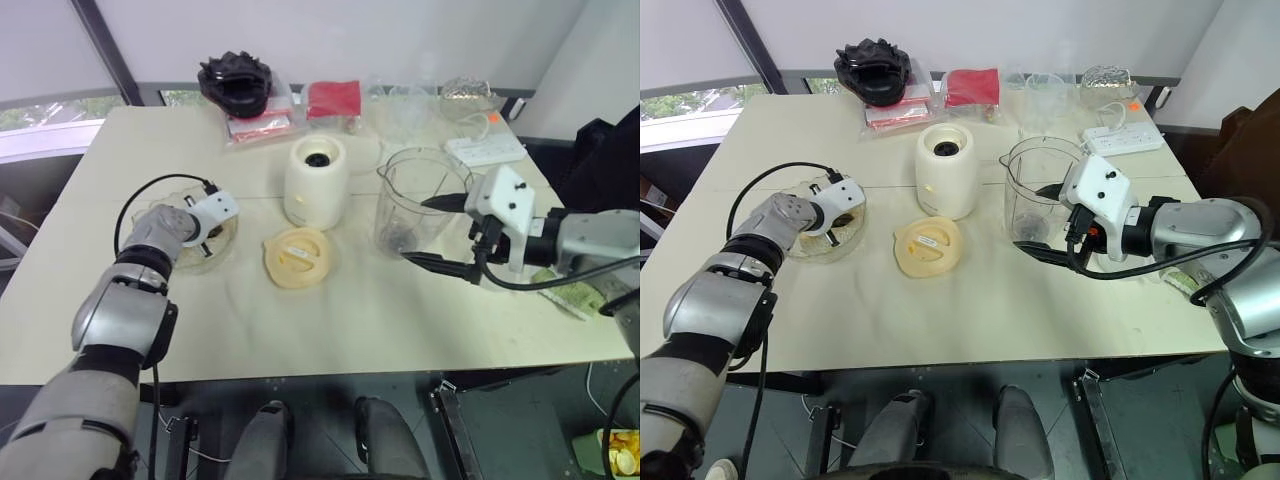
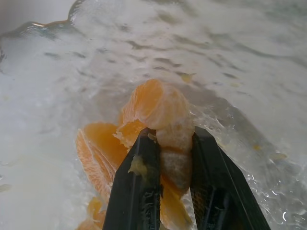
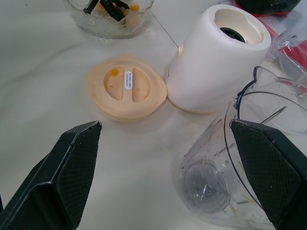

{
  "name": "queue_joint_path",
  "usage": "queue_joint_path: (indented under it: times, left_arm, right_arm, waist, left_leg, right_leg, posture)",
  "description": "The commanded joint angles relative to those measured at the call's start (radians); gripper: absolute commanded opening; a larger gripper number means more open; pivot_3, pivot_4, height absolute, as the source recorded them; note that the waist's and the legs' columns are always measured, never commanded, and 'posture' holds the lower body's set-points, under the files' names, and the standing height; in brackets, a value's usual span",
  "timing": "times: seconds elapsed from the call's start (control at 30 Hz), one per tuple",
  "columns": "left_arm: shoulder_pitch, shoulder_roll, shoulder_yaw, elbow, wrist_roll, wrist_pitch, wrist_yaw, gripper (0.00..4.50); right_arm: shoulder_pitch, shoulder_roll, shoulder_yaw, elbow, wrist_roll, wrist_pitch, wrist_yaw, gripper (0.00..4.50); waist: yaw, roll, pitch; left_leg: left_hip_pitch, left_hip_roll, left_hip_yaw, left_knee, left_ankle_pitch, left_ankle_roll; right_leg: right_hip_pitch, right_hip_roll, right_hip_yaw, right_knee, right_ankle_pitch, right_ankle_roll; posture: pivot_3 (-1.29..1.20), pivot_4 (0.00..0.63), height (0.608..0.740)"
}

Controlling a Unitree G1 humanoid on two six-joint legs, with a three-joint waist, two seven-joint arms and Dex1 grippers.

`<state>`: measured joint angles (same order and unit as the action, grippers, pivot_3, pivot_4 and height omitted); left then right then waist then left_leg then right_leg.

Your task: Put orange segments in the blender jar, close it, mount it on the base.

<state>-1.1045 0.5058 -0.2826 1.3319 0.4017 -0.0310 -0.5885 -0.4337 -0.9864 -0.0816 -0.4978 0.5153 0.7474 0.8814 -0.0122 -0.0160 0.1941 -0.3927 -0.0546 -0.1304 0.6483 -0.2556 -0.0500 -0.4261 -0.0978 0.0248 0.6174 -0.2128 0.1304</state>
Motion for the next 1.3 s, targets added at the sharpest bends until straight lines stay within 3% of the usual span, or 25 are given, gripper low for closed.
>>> queue_joint_path:
  times: [0.03, 0.23, 0.43, 0.67, 0.77, 0.87, 0.97, 1.07, 1.3]
  left_arm:
    - [-0.016, 0.012, 0.024, -0.011, -0.014, -0.012, 0.019, 0.75]
    - [-0.023, 0.03, 0.062, -0.045, -0.038, -0.051, 0.052, 0.75]
    - [0.061, 0.078, 0.215, -0.309, -0.187, -0.015, 0.06, 0.75]
    - [0.391, 0.021, 0.5, -1.013, -0.514, 0.357, 0.068, 0.75]
    - [0.509, -0.011, 0.563, -1.285, -0.652, 0.472, 0.052, 0.75]
    - [0.521, -0.039, 0.587, -1.437, -0.765, 0.557, 0.061, 0.75]
    - [0.425, -0.049, 0.553, -1.43, -0.794, 0.561, 0.062, 0.75]
    - [0.237, -0.08, 0.476, -1.304, -0.789, 0.512, 0.01, 0.75]
    - [-0.162, -0.189, 0.296, -0.742, -0.686, 0.18, -0.307, 0.75]
  right_arm:
    - [-0.022, 0.003, -0.008, -0.02, 0.001, -0.013, -0.001, 4.5]
    - [-0.02, 0.004, -0.01, -0.028, 0.004, -0.008, -0.002, 4.5]
    - [-0.015, 0.013, 0.003, -0.029, 0.007, -0.004, 0.0, 4.5]
    - [-0.007, 0.018, 0.008, -0.025, 0.004, -0.008, -0.001, 4.5]
    - [-0.002, 0.021, 0.006, -0.029, 0.007, -0.003, -0.004, 4.5]
    - [0.012, 0.03, 0.005, -0.042, 0.01, 0.004, -0.016, 4.5]
    - [0.029, 0.045, 0.005, -0.066, 0.013, 0.013, -0.039, 4.5]
    - [0.068, 0.068, -0.008, -0.106, 0.011, 0.025, -0.085, 4.5]
    - [0.207, 0.136, -0.072, -0.258, 0.018, 0.083, -0.234, 4.5]
  waist:
    - [0.0, 0.0, 0.0]
    - [0.0, 0.0, 0.0]
    - [0.0, 0.0, 0.0]
    - [-0.004, 0.0, 0.0]
    - [-0.002, 0.0, 0.0]
    - [0.006, 0.0, 0.0]
    - [0.019, 0.0, 0.0]
    - [0.029, -0.001, 0.0]
    - [0.019, -0.001, 0.0]
  left_leg:
    - [0.0, 0.0, 0.0, 0.0, 0.0, 0.0]
    - [0.0, 0.0, 0.0, 0.0, 0.0, 0.0]
    - [0.0, 0.0, -0.001, 0.0, 0.0, 0.0]
    - [0.0, 0.0, -0.001, 0.0, 0.0, 0.0]
    - [0.0, 0.0, -0.001, 0.0, 0.0, 0.0]
    - [0.0, 0.0, -0.001, 0.0, 0.001, -0.001]
    - [0.001, 0.0, -0.002, 0.001, 0.001, -0.002]
    - [0.001, 0.0, -0.001, 0.003, 0.001, -0.002]
    - [0.0, -0.001, 0.0, 0.002, 0.001, -0.002]
  right_leg:
    - [0.0, 0.0, 0.0, 0.0, 0.0, 0.0]
    - [0.0, 0.0, 0.0, 0.0, 0.0, 0.0]
    - [0.0, 0.0, 0.0, 0.001, 0.0, 0.0]
    - [-0.001, -0.001, 0.001, 0.001, 0.0, 0.0]
    - [-0.001, -0.001, 0.001, 0.002, 0.0, -0.001]
    - [-0.001, -0.001, 0.001, 0.002, 0.0, -0.001]
    - [0.001, 0.0, 0.001, 0.002, 0.0, -0.001]
    - [0.001, 0.0, 0.0, 0.001, 0.001, -0.001]
    - [0.004, 0.0, 0.001, -0.004, 0.001, -0.001]
  posture:
    - [0.0, 0.15, 0.74]
    - [0.0, 0.15, 0.74]
    - [0.0, 0.15, 0.74]
    - [0.0, 0.15, 0.74]
    - [0.0, 0.15, 0.74]
    - [0.0, 0.15, 0.74]
    - [0.0, 0.15, 0.74]
    - [0.0, 0.15, 0.74]
    - [0.0, 0.15, 0.74]
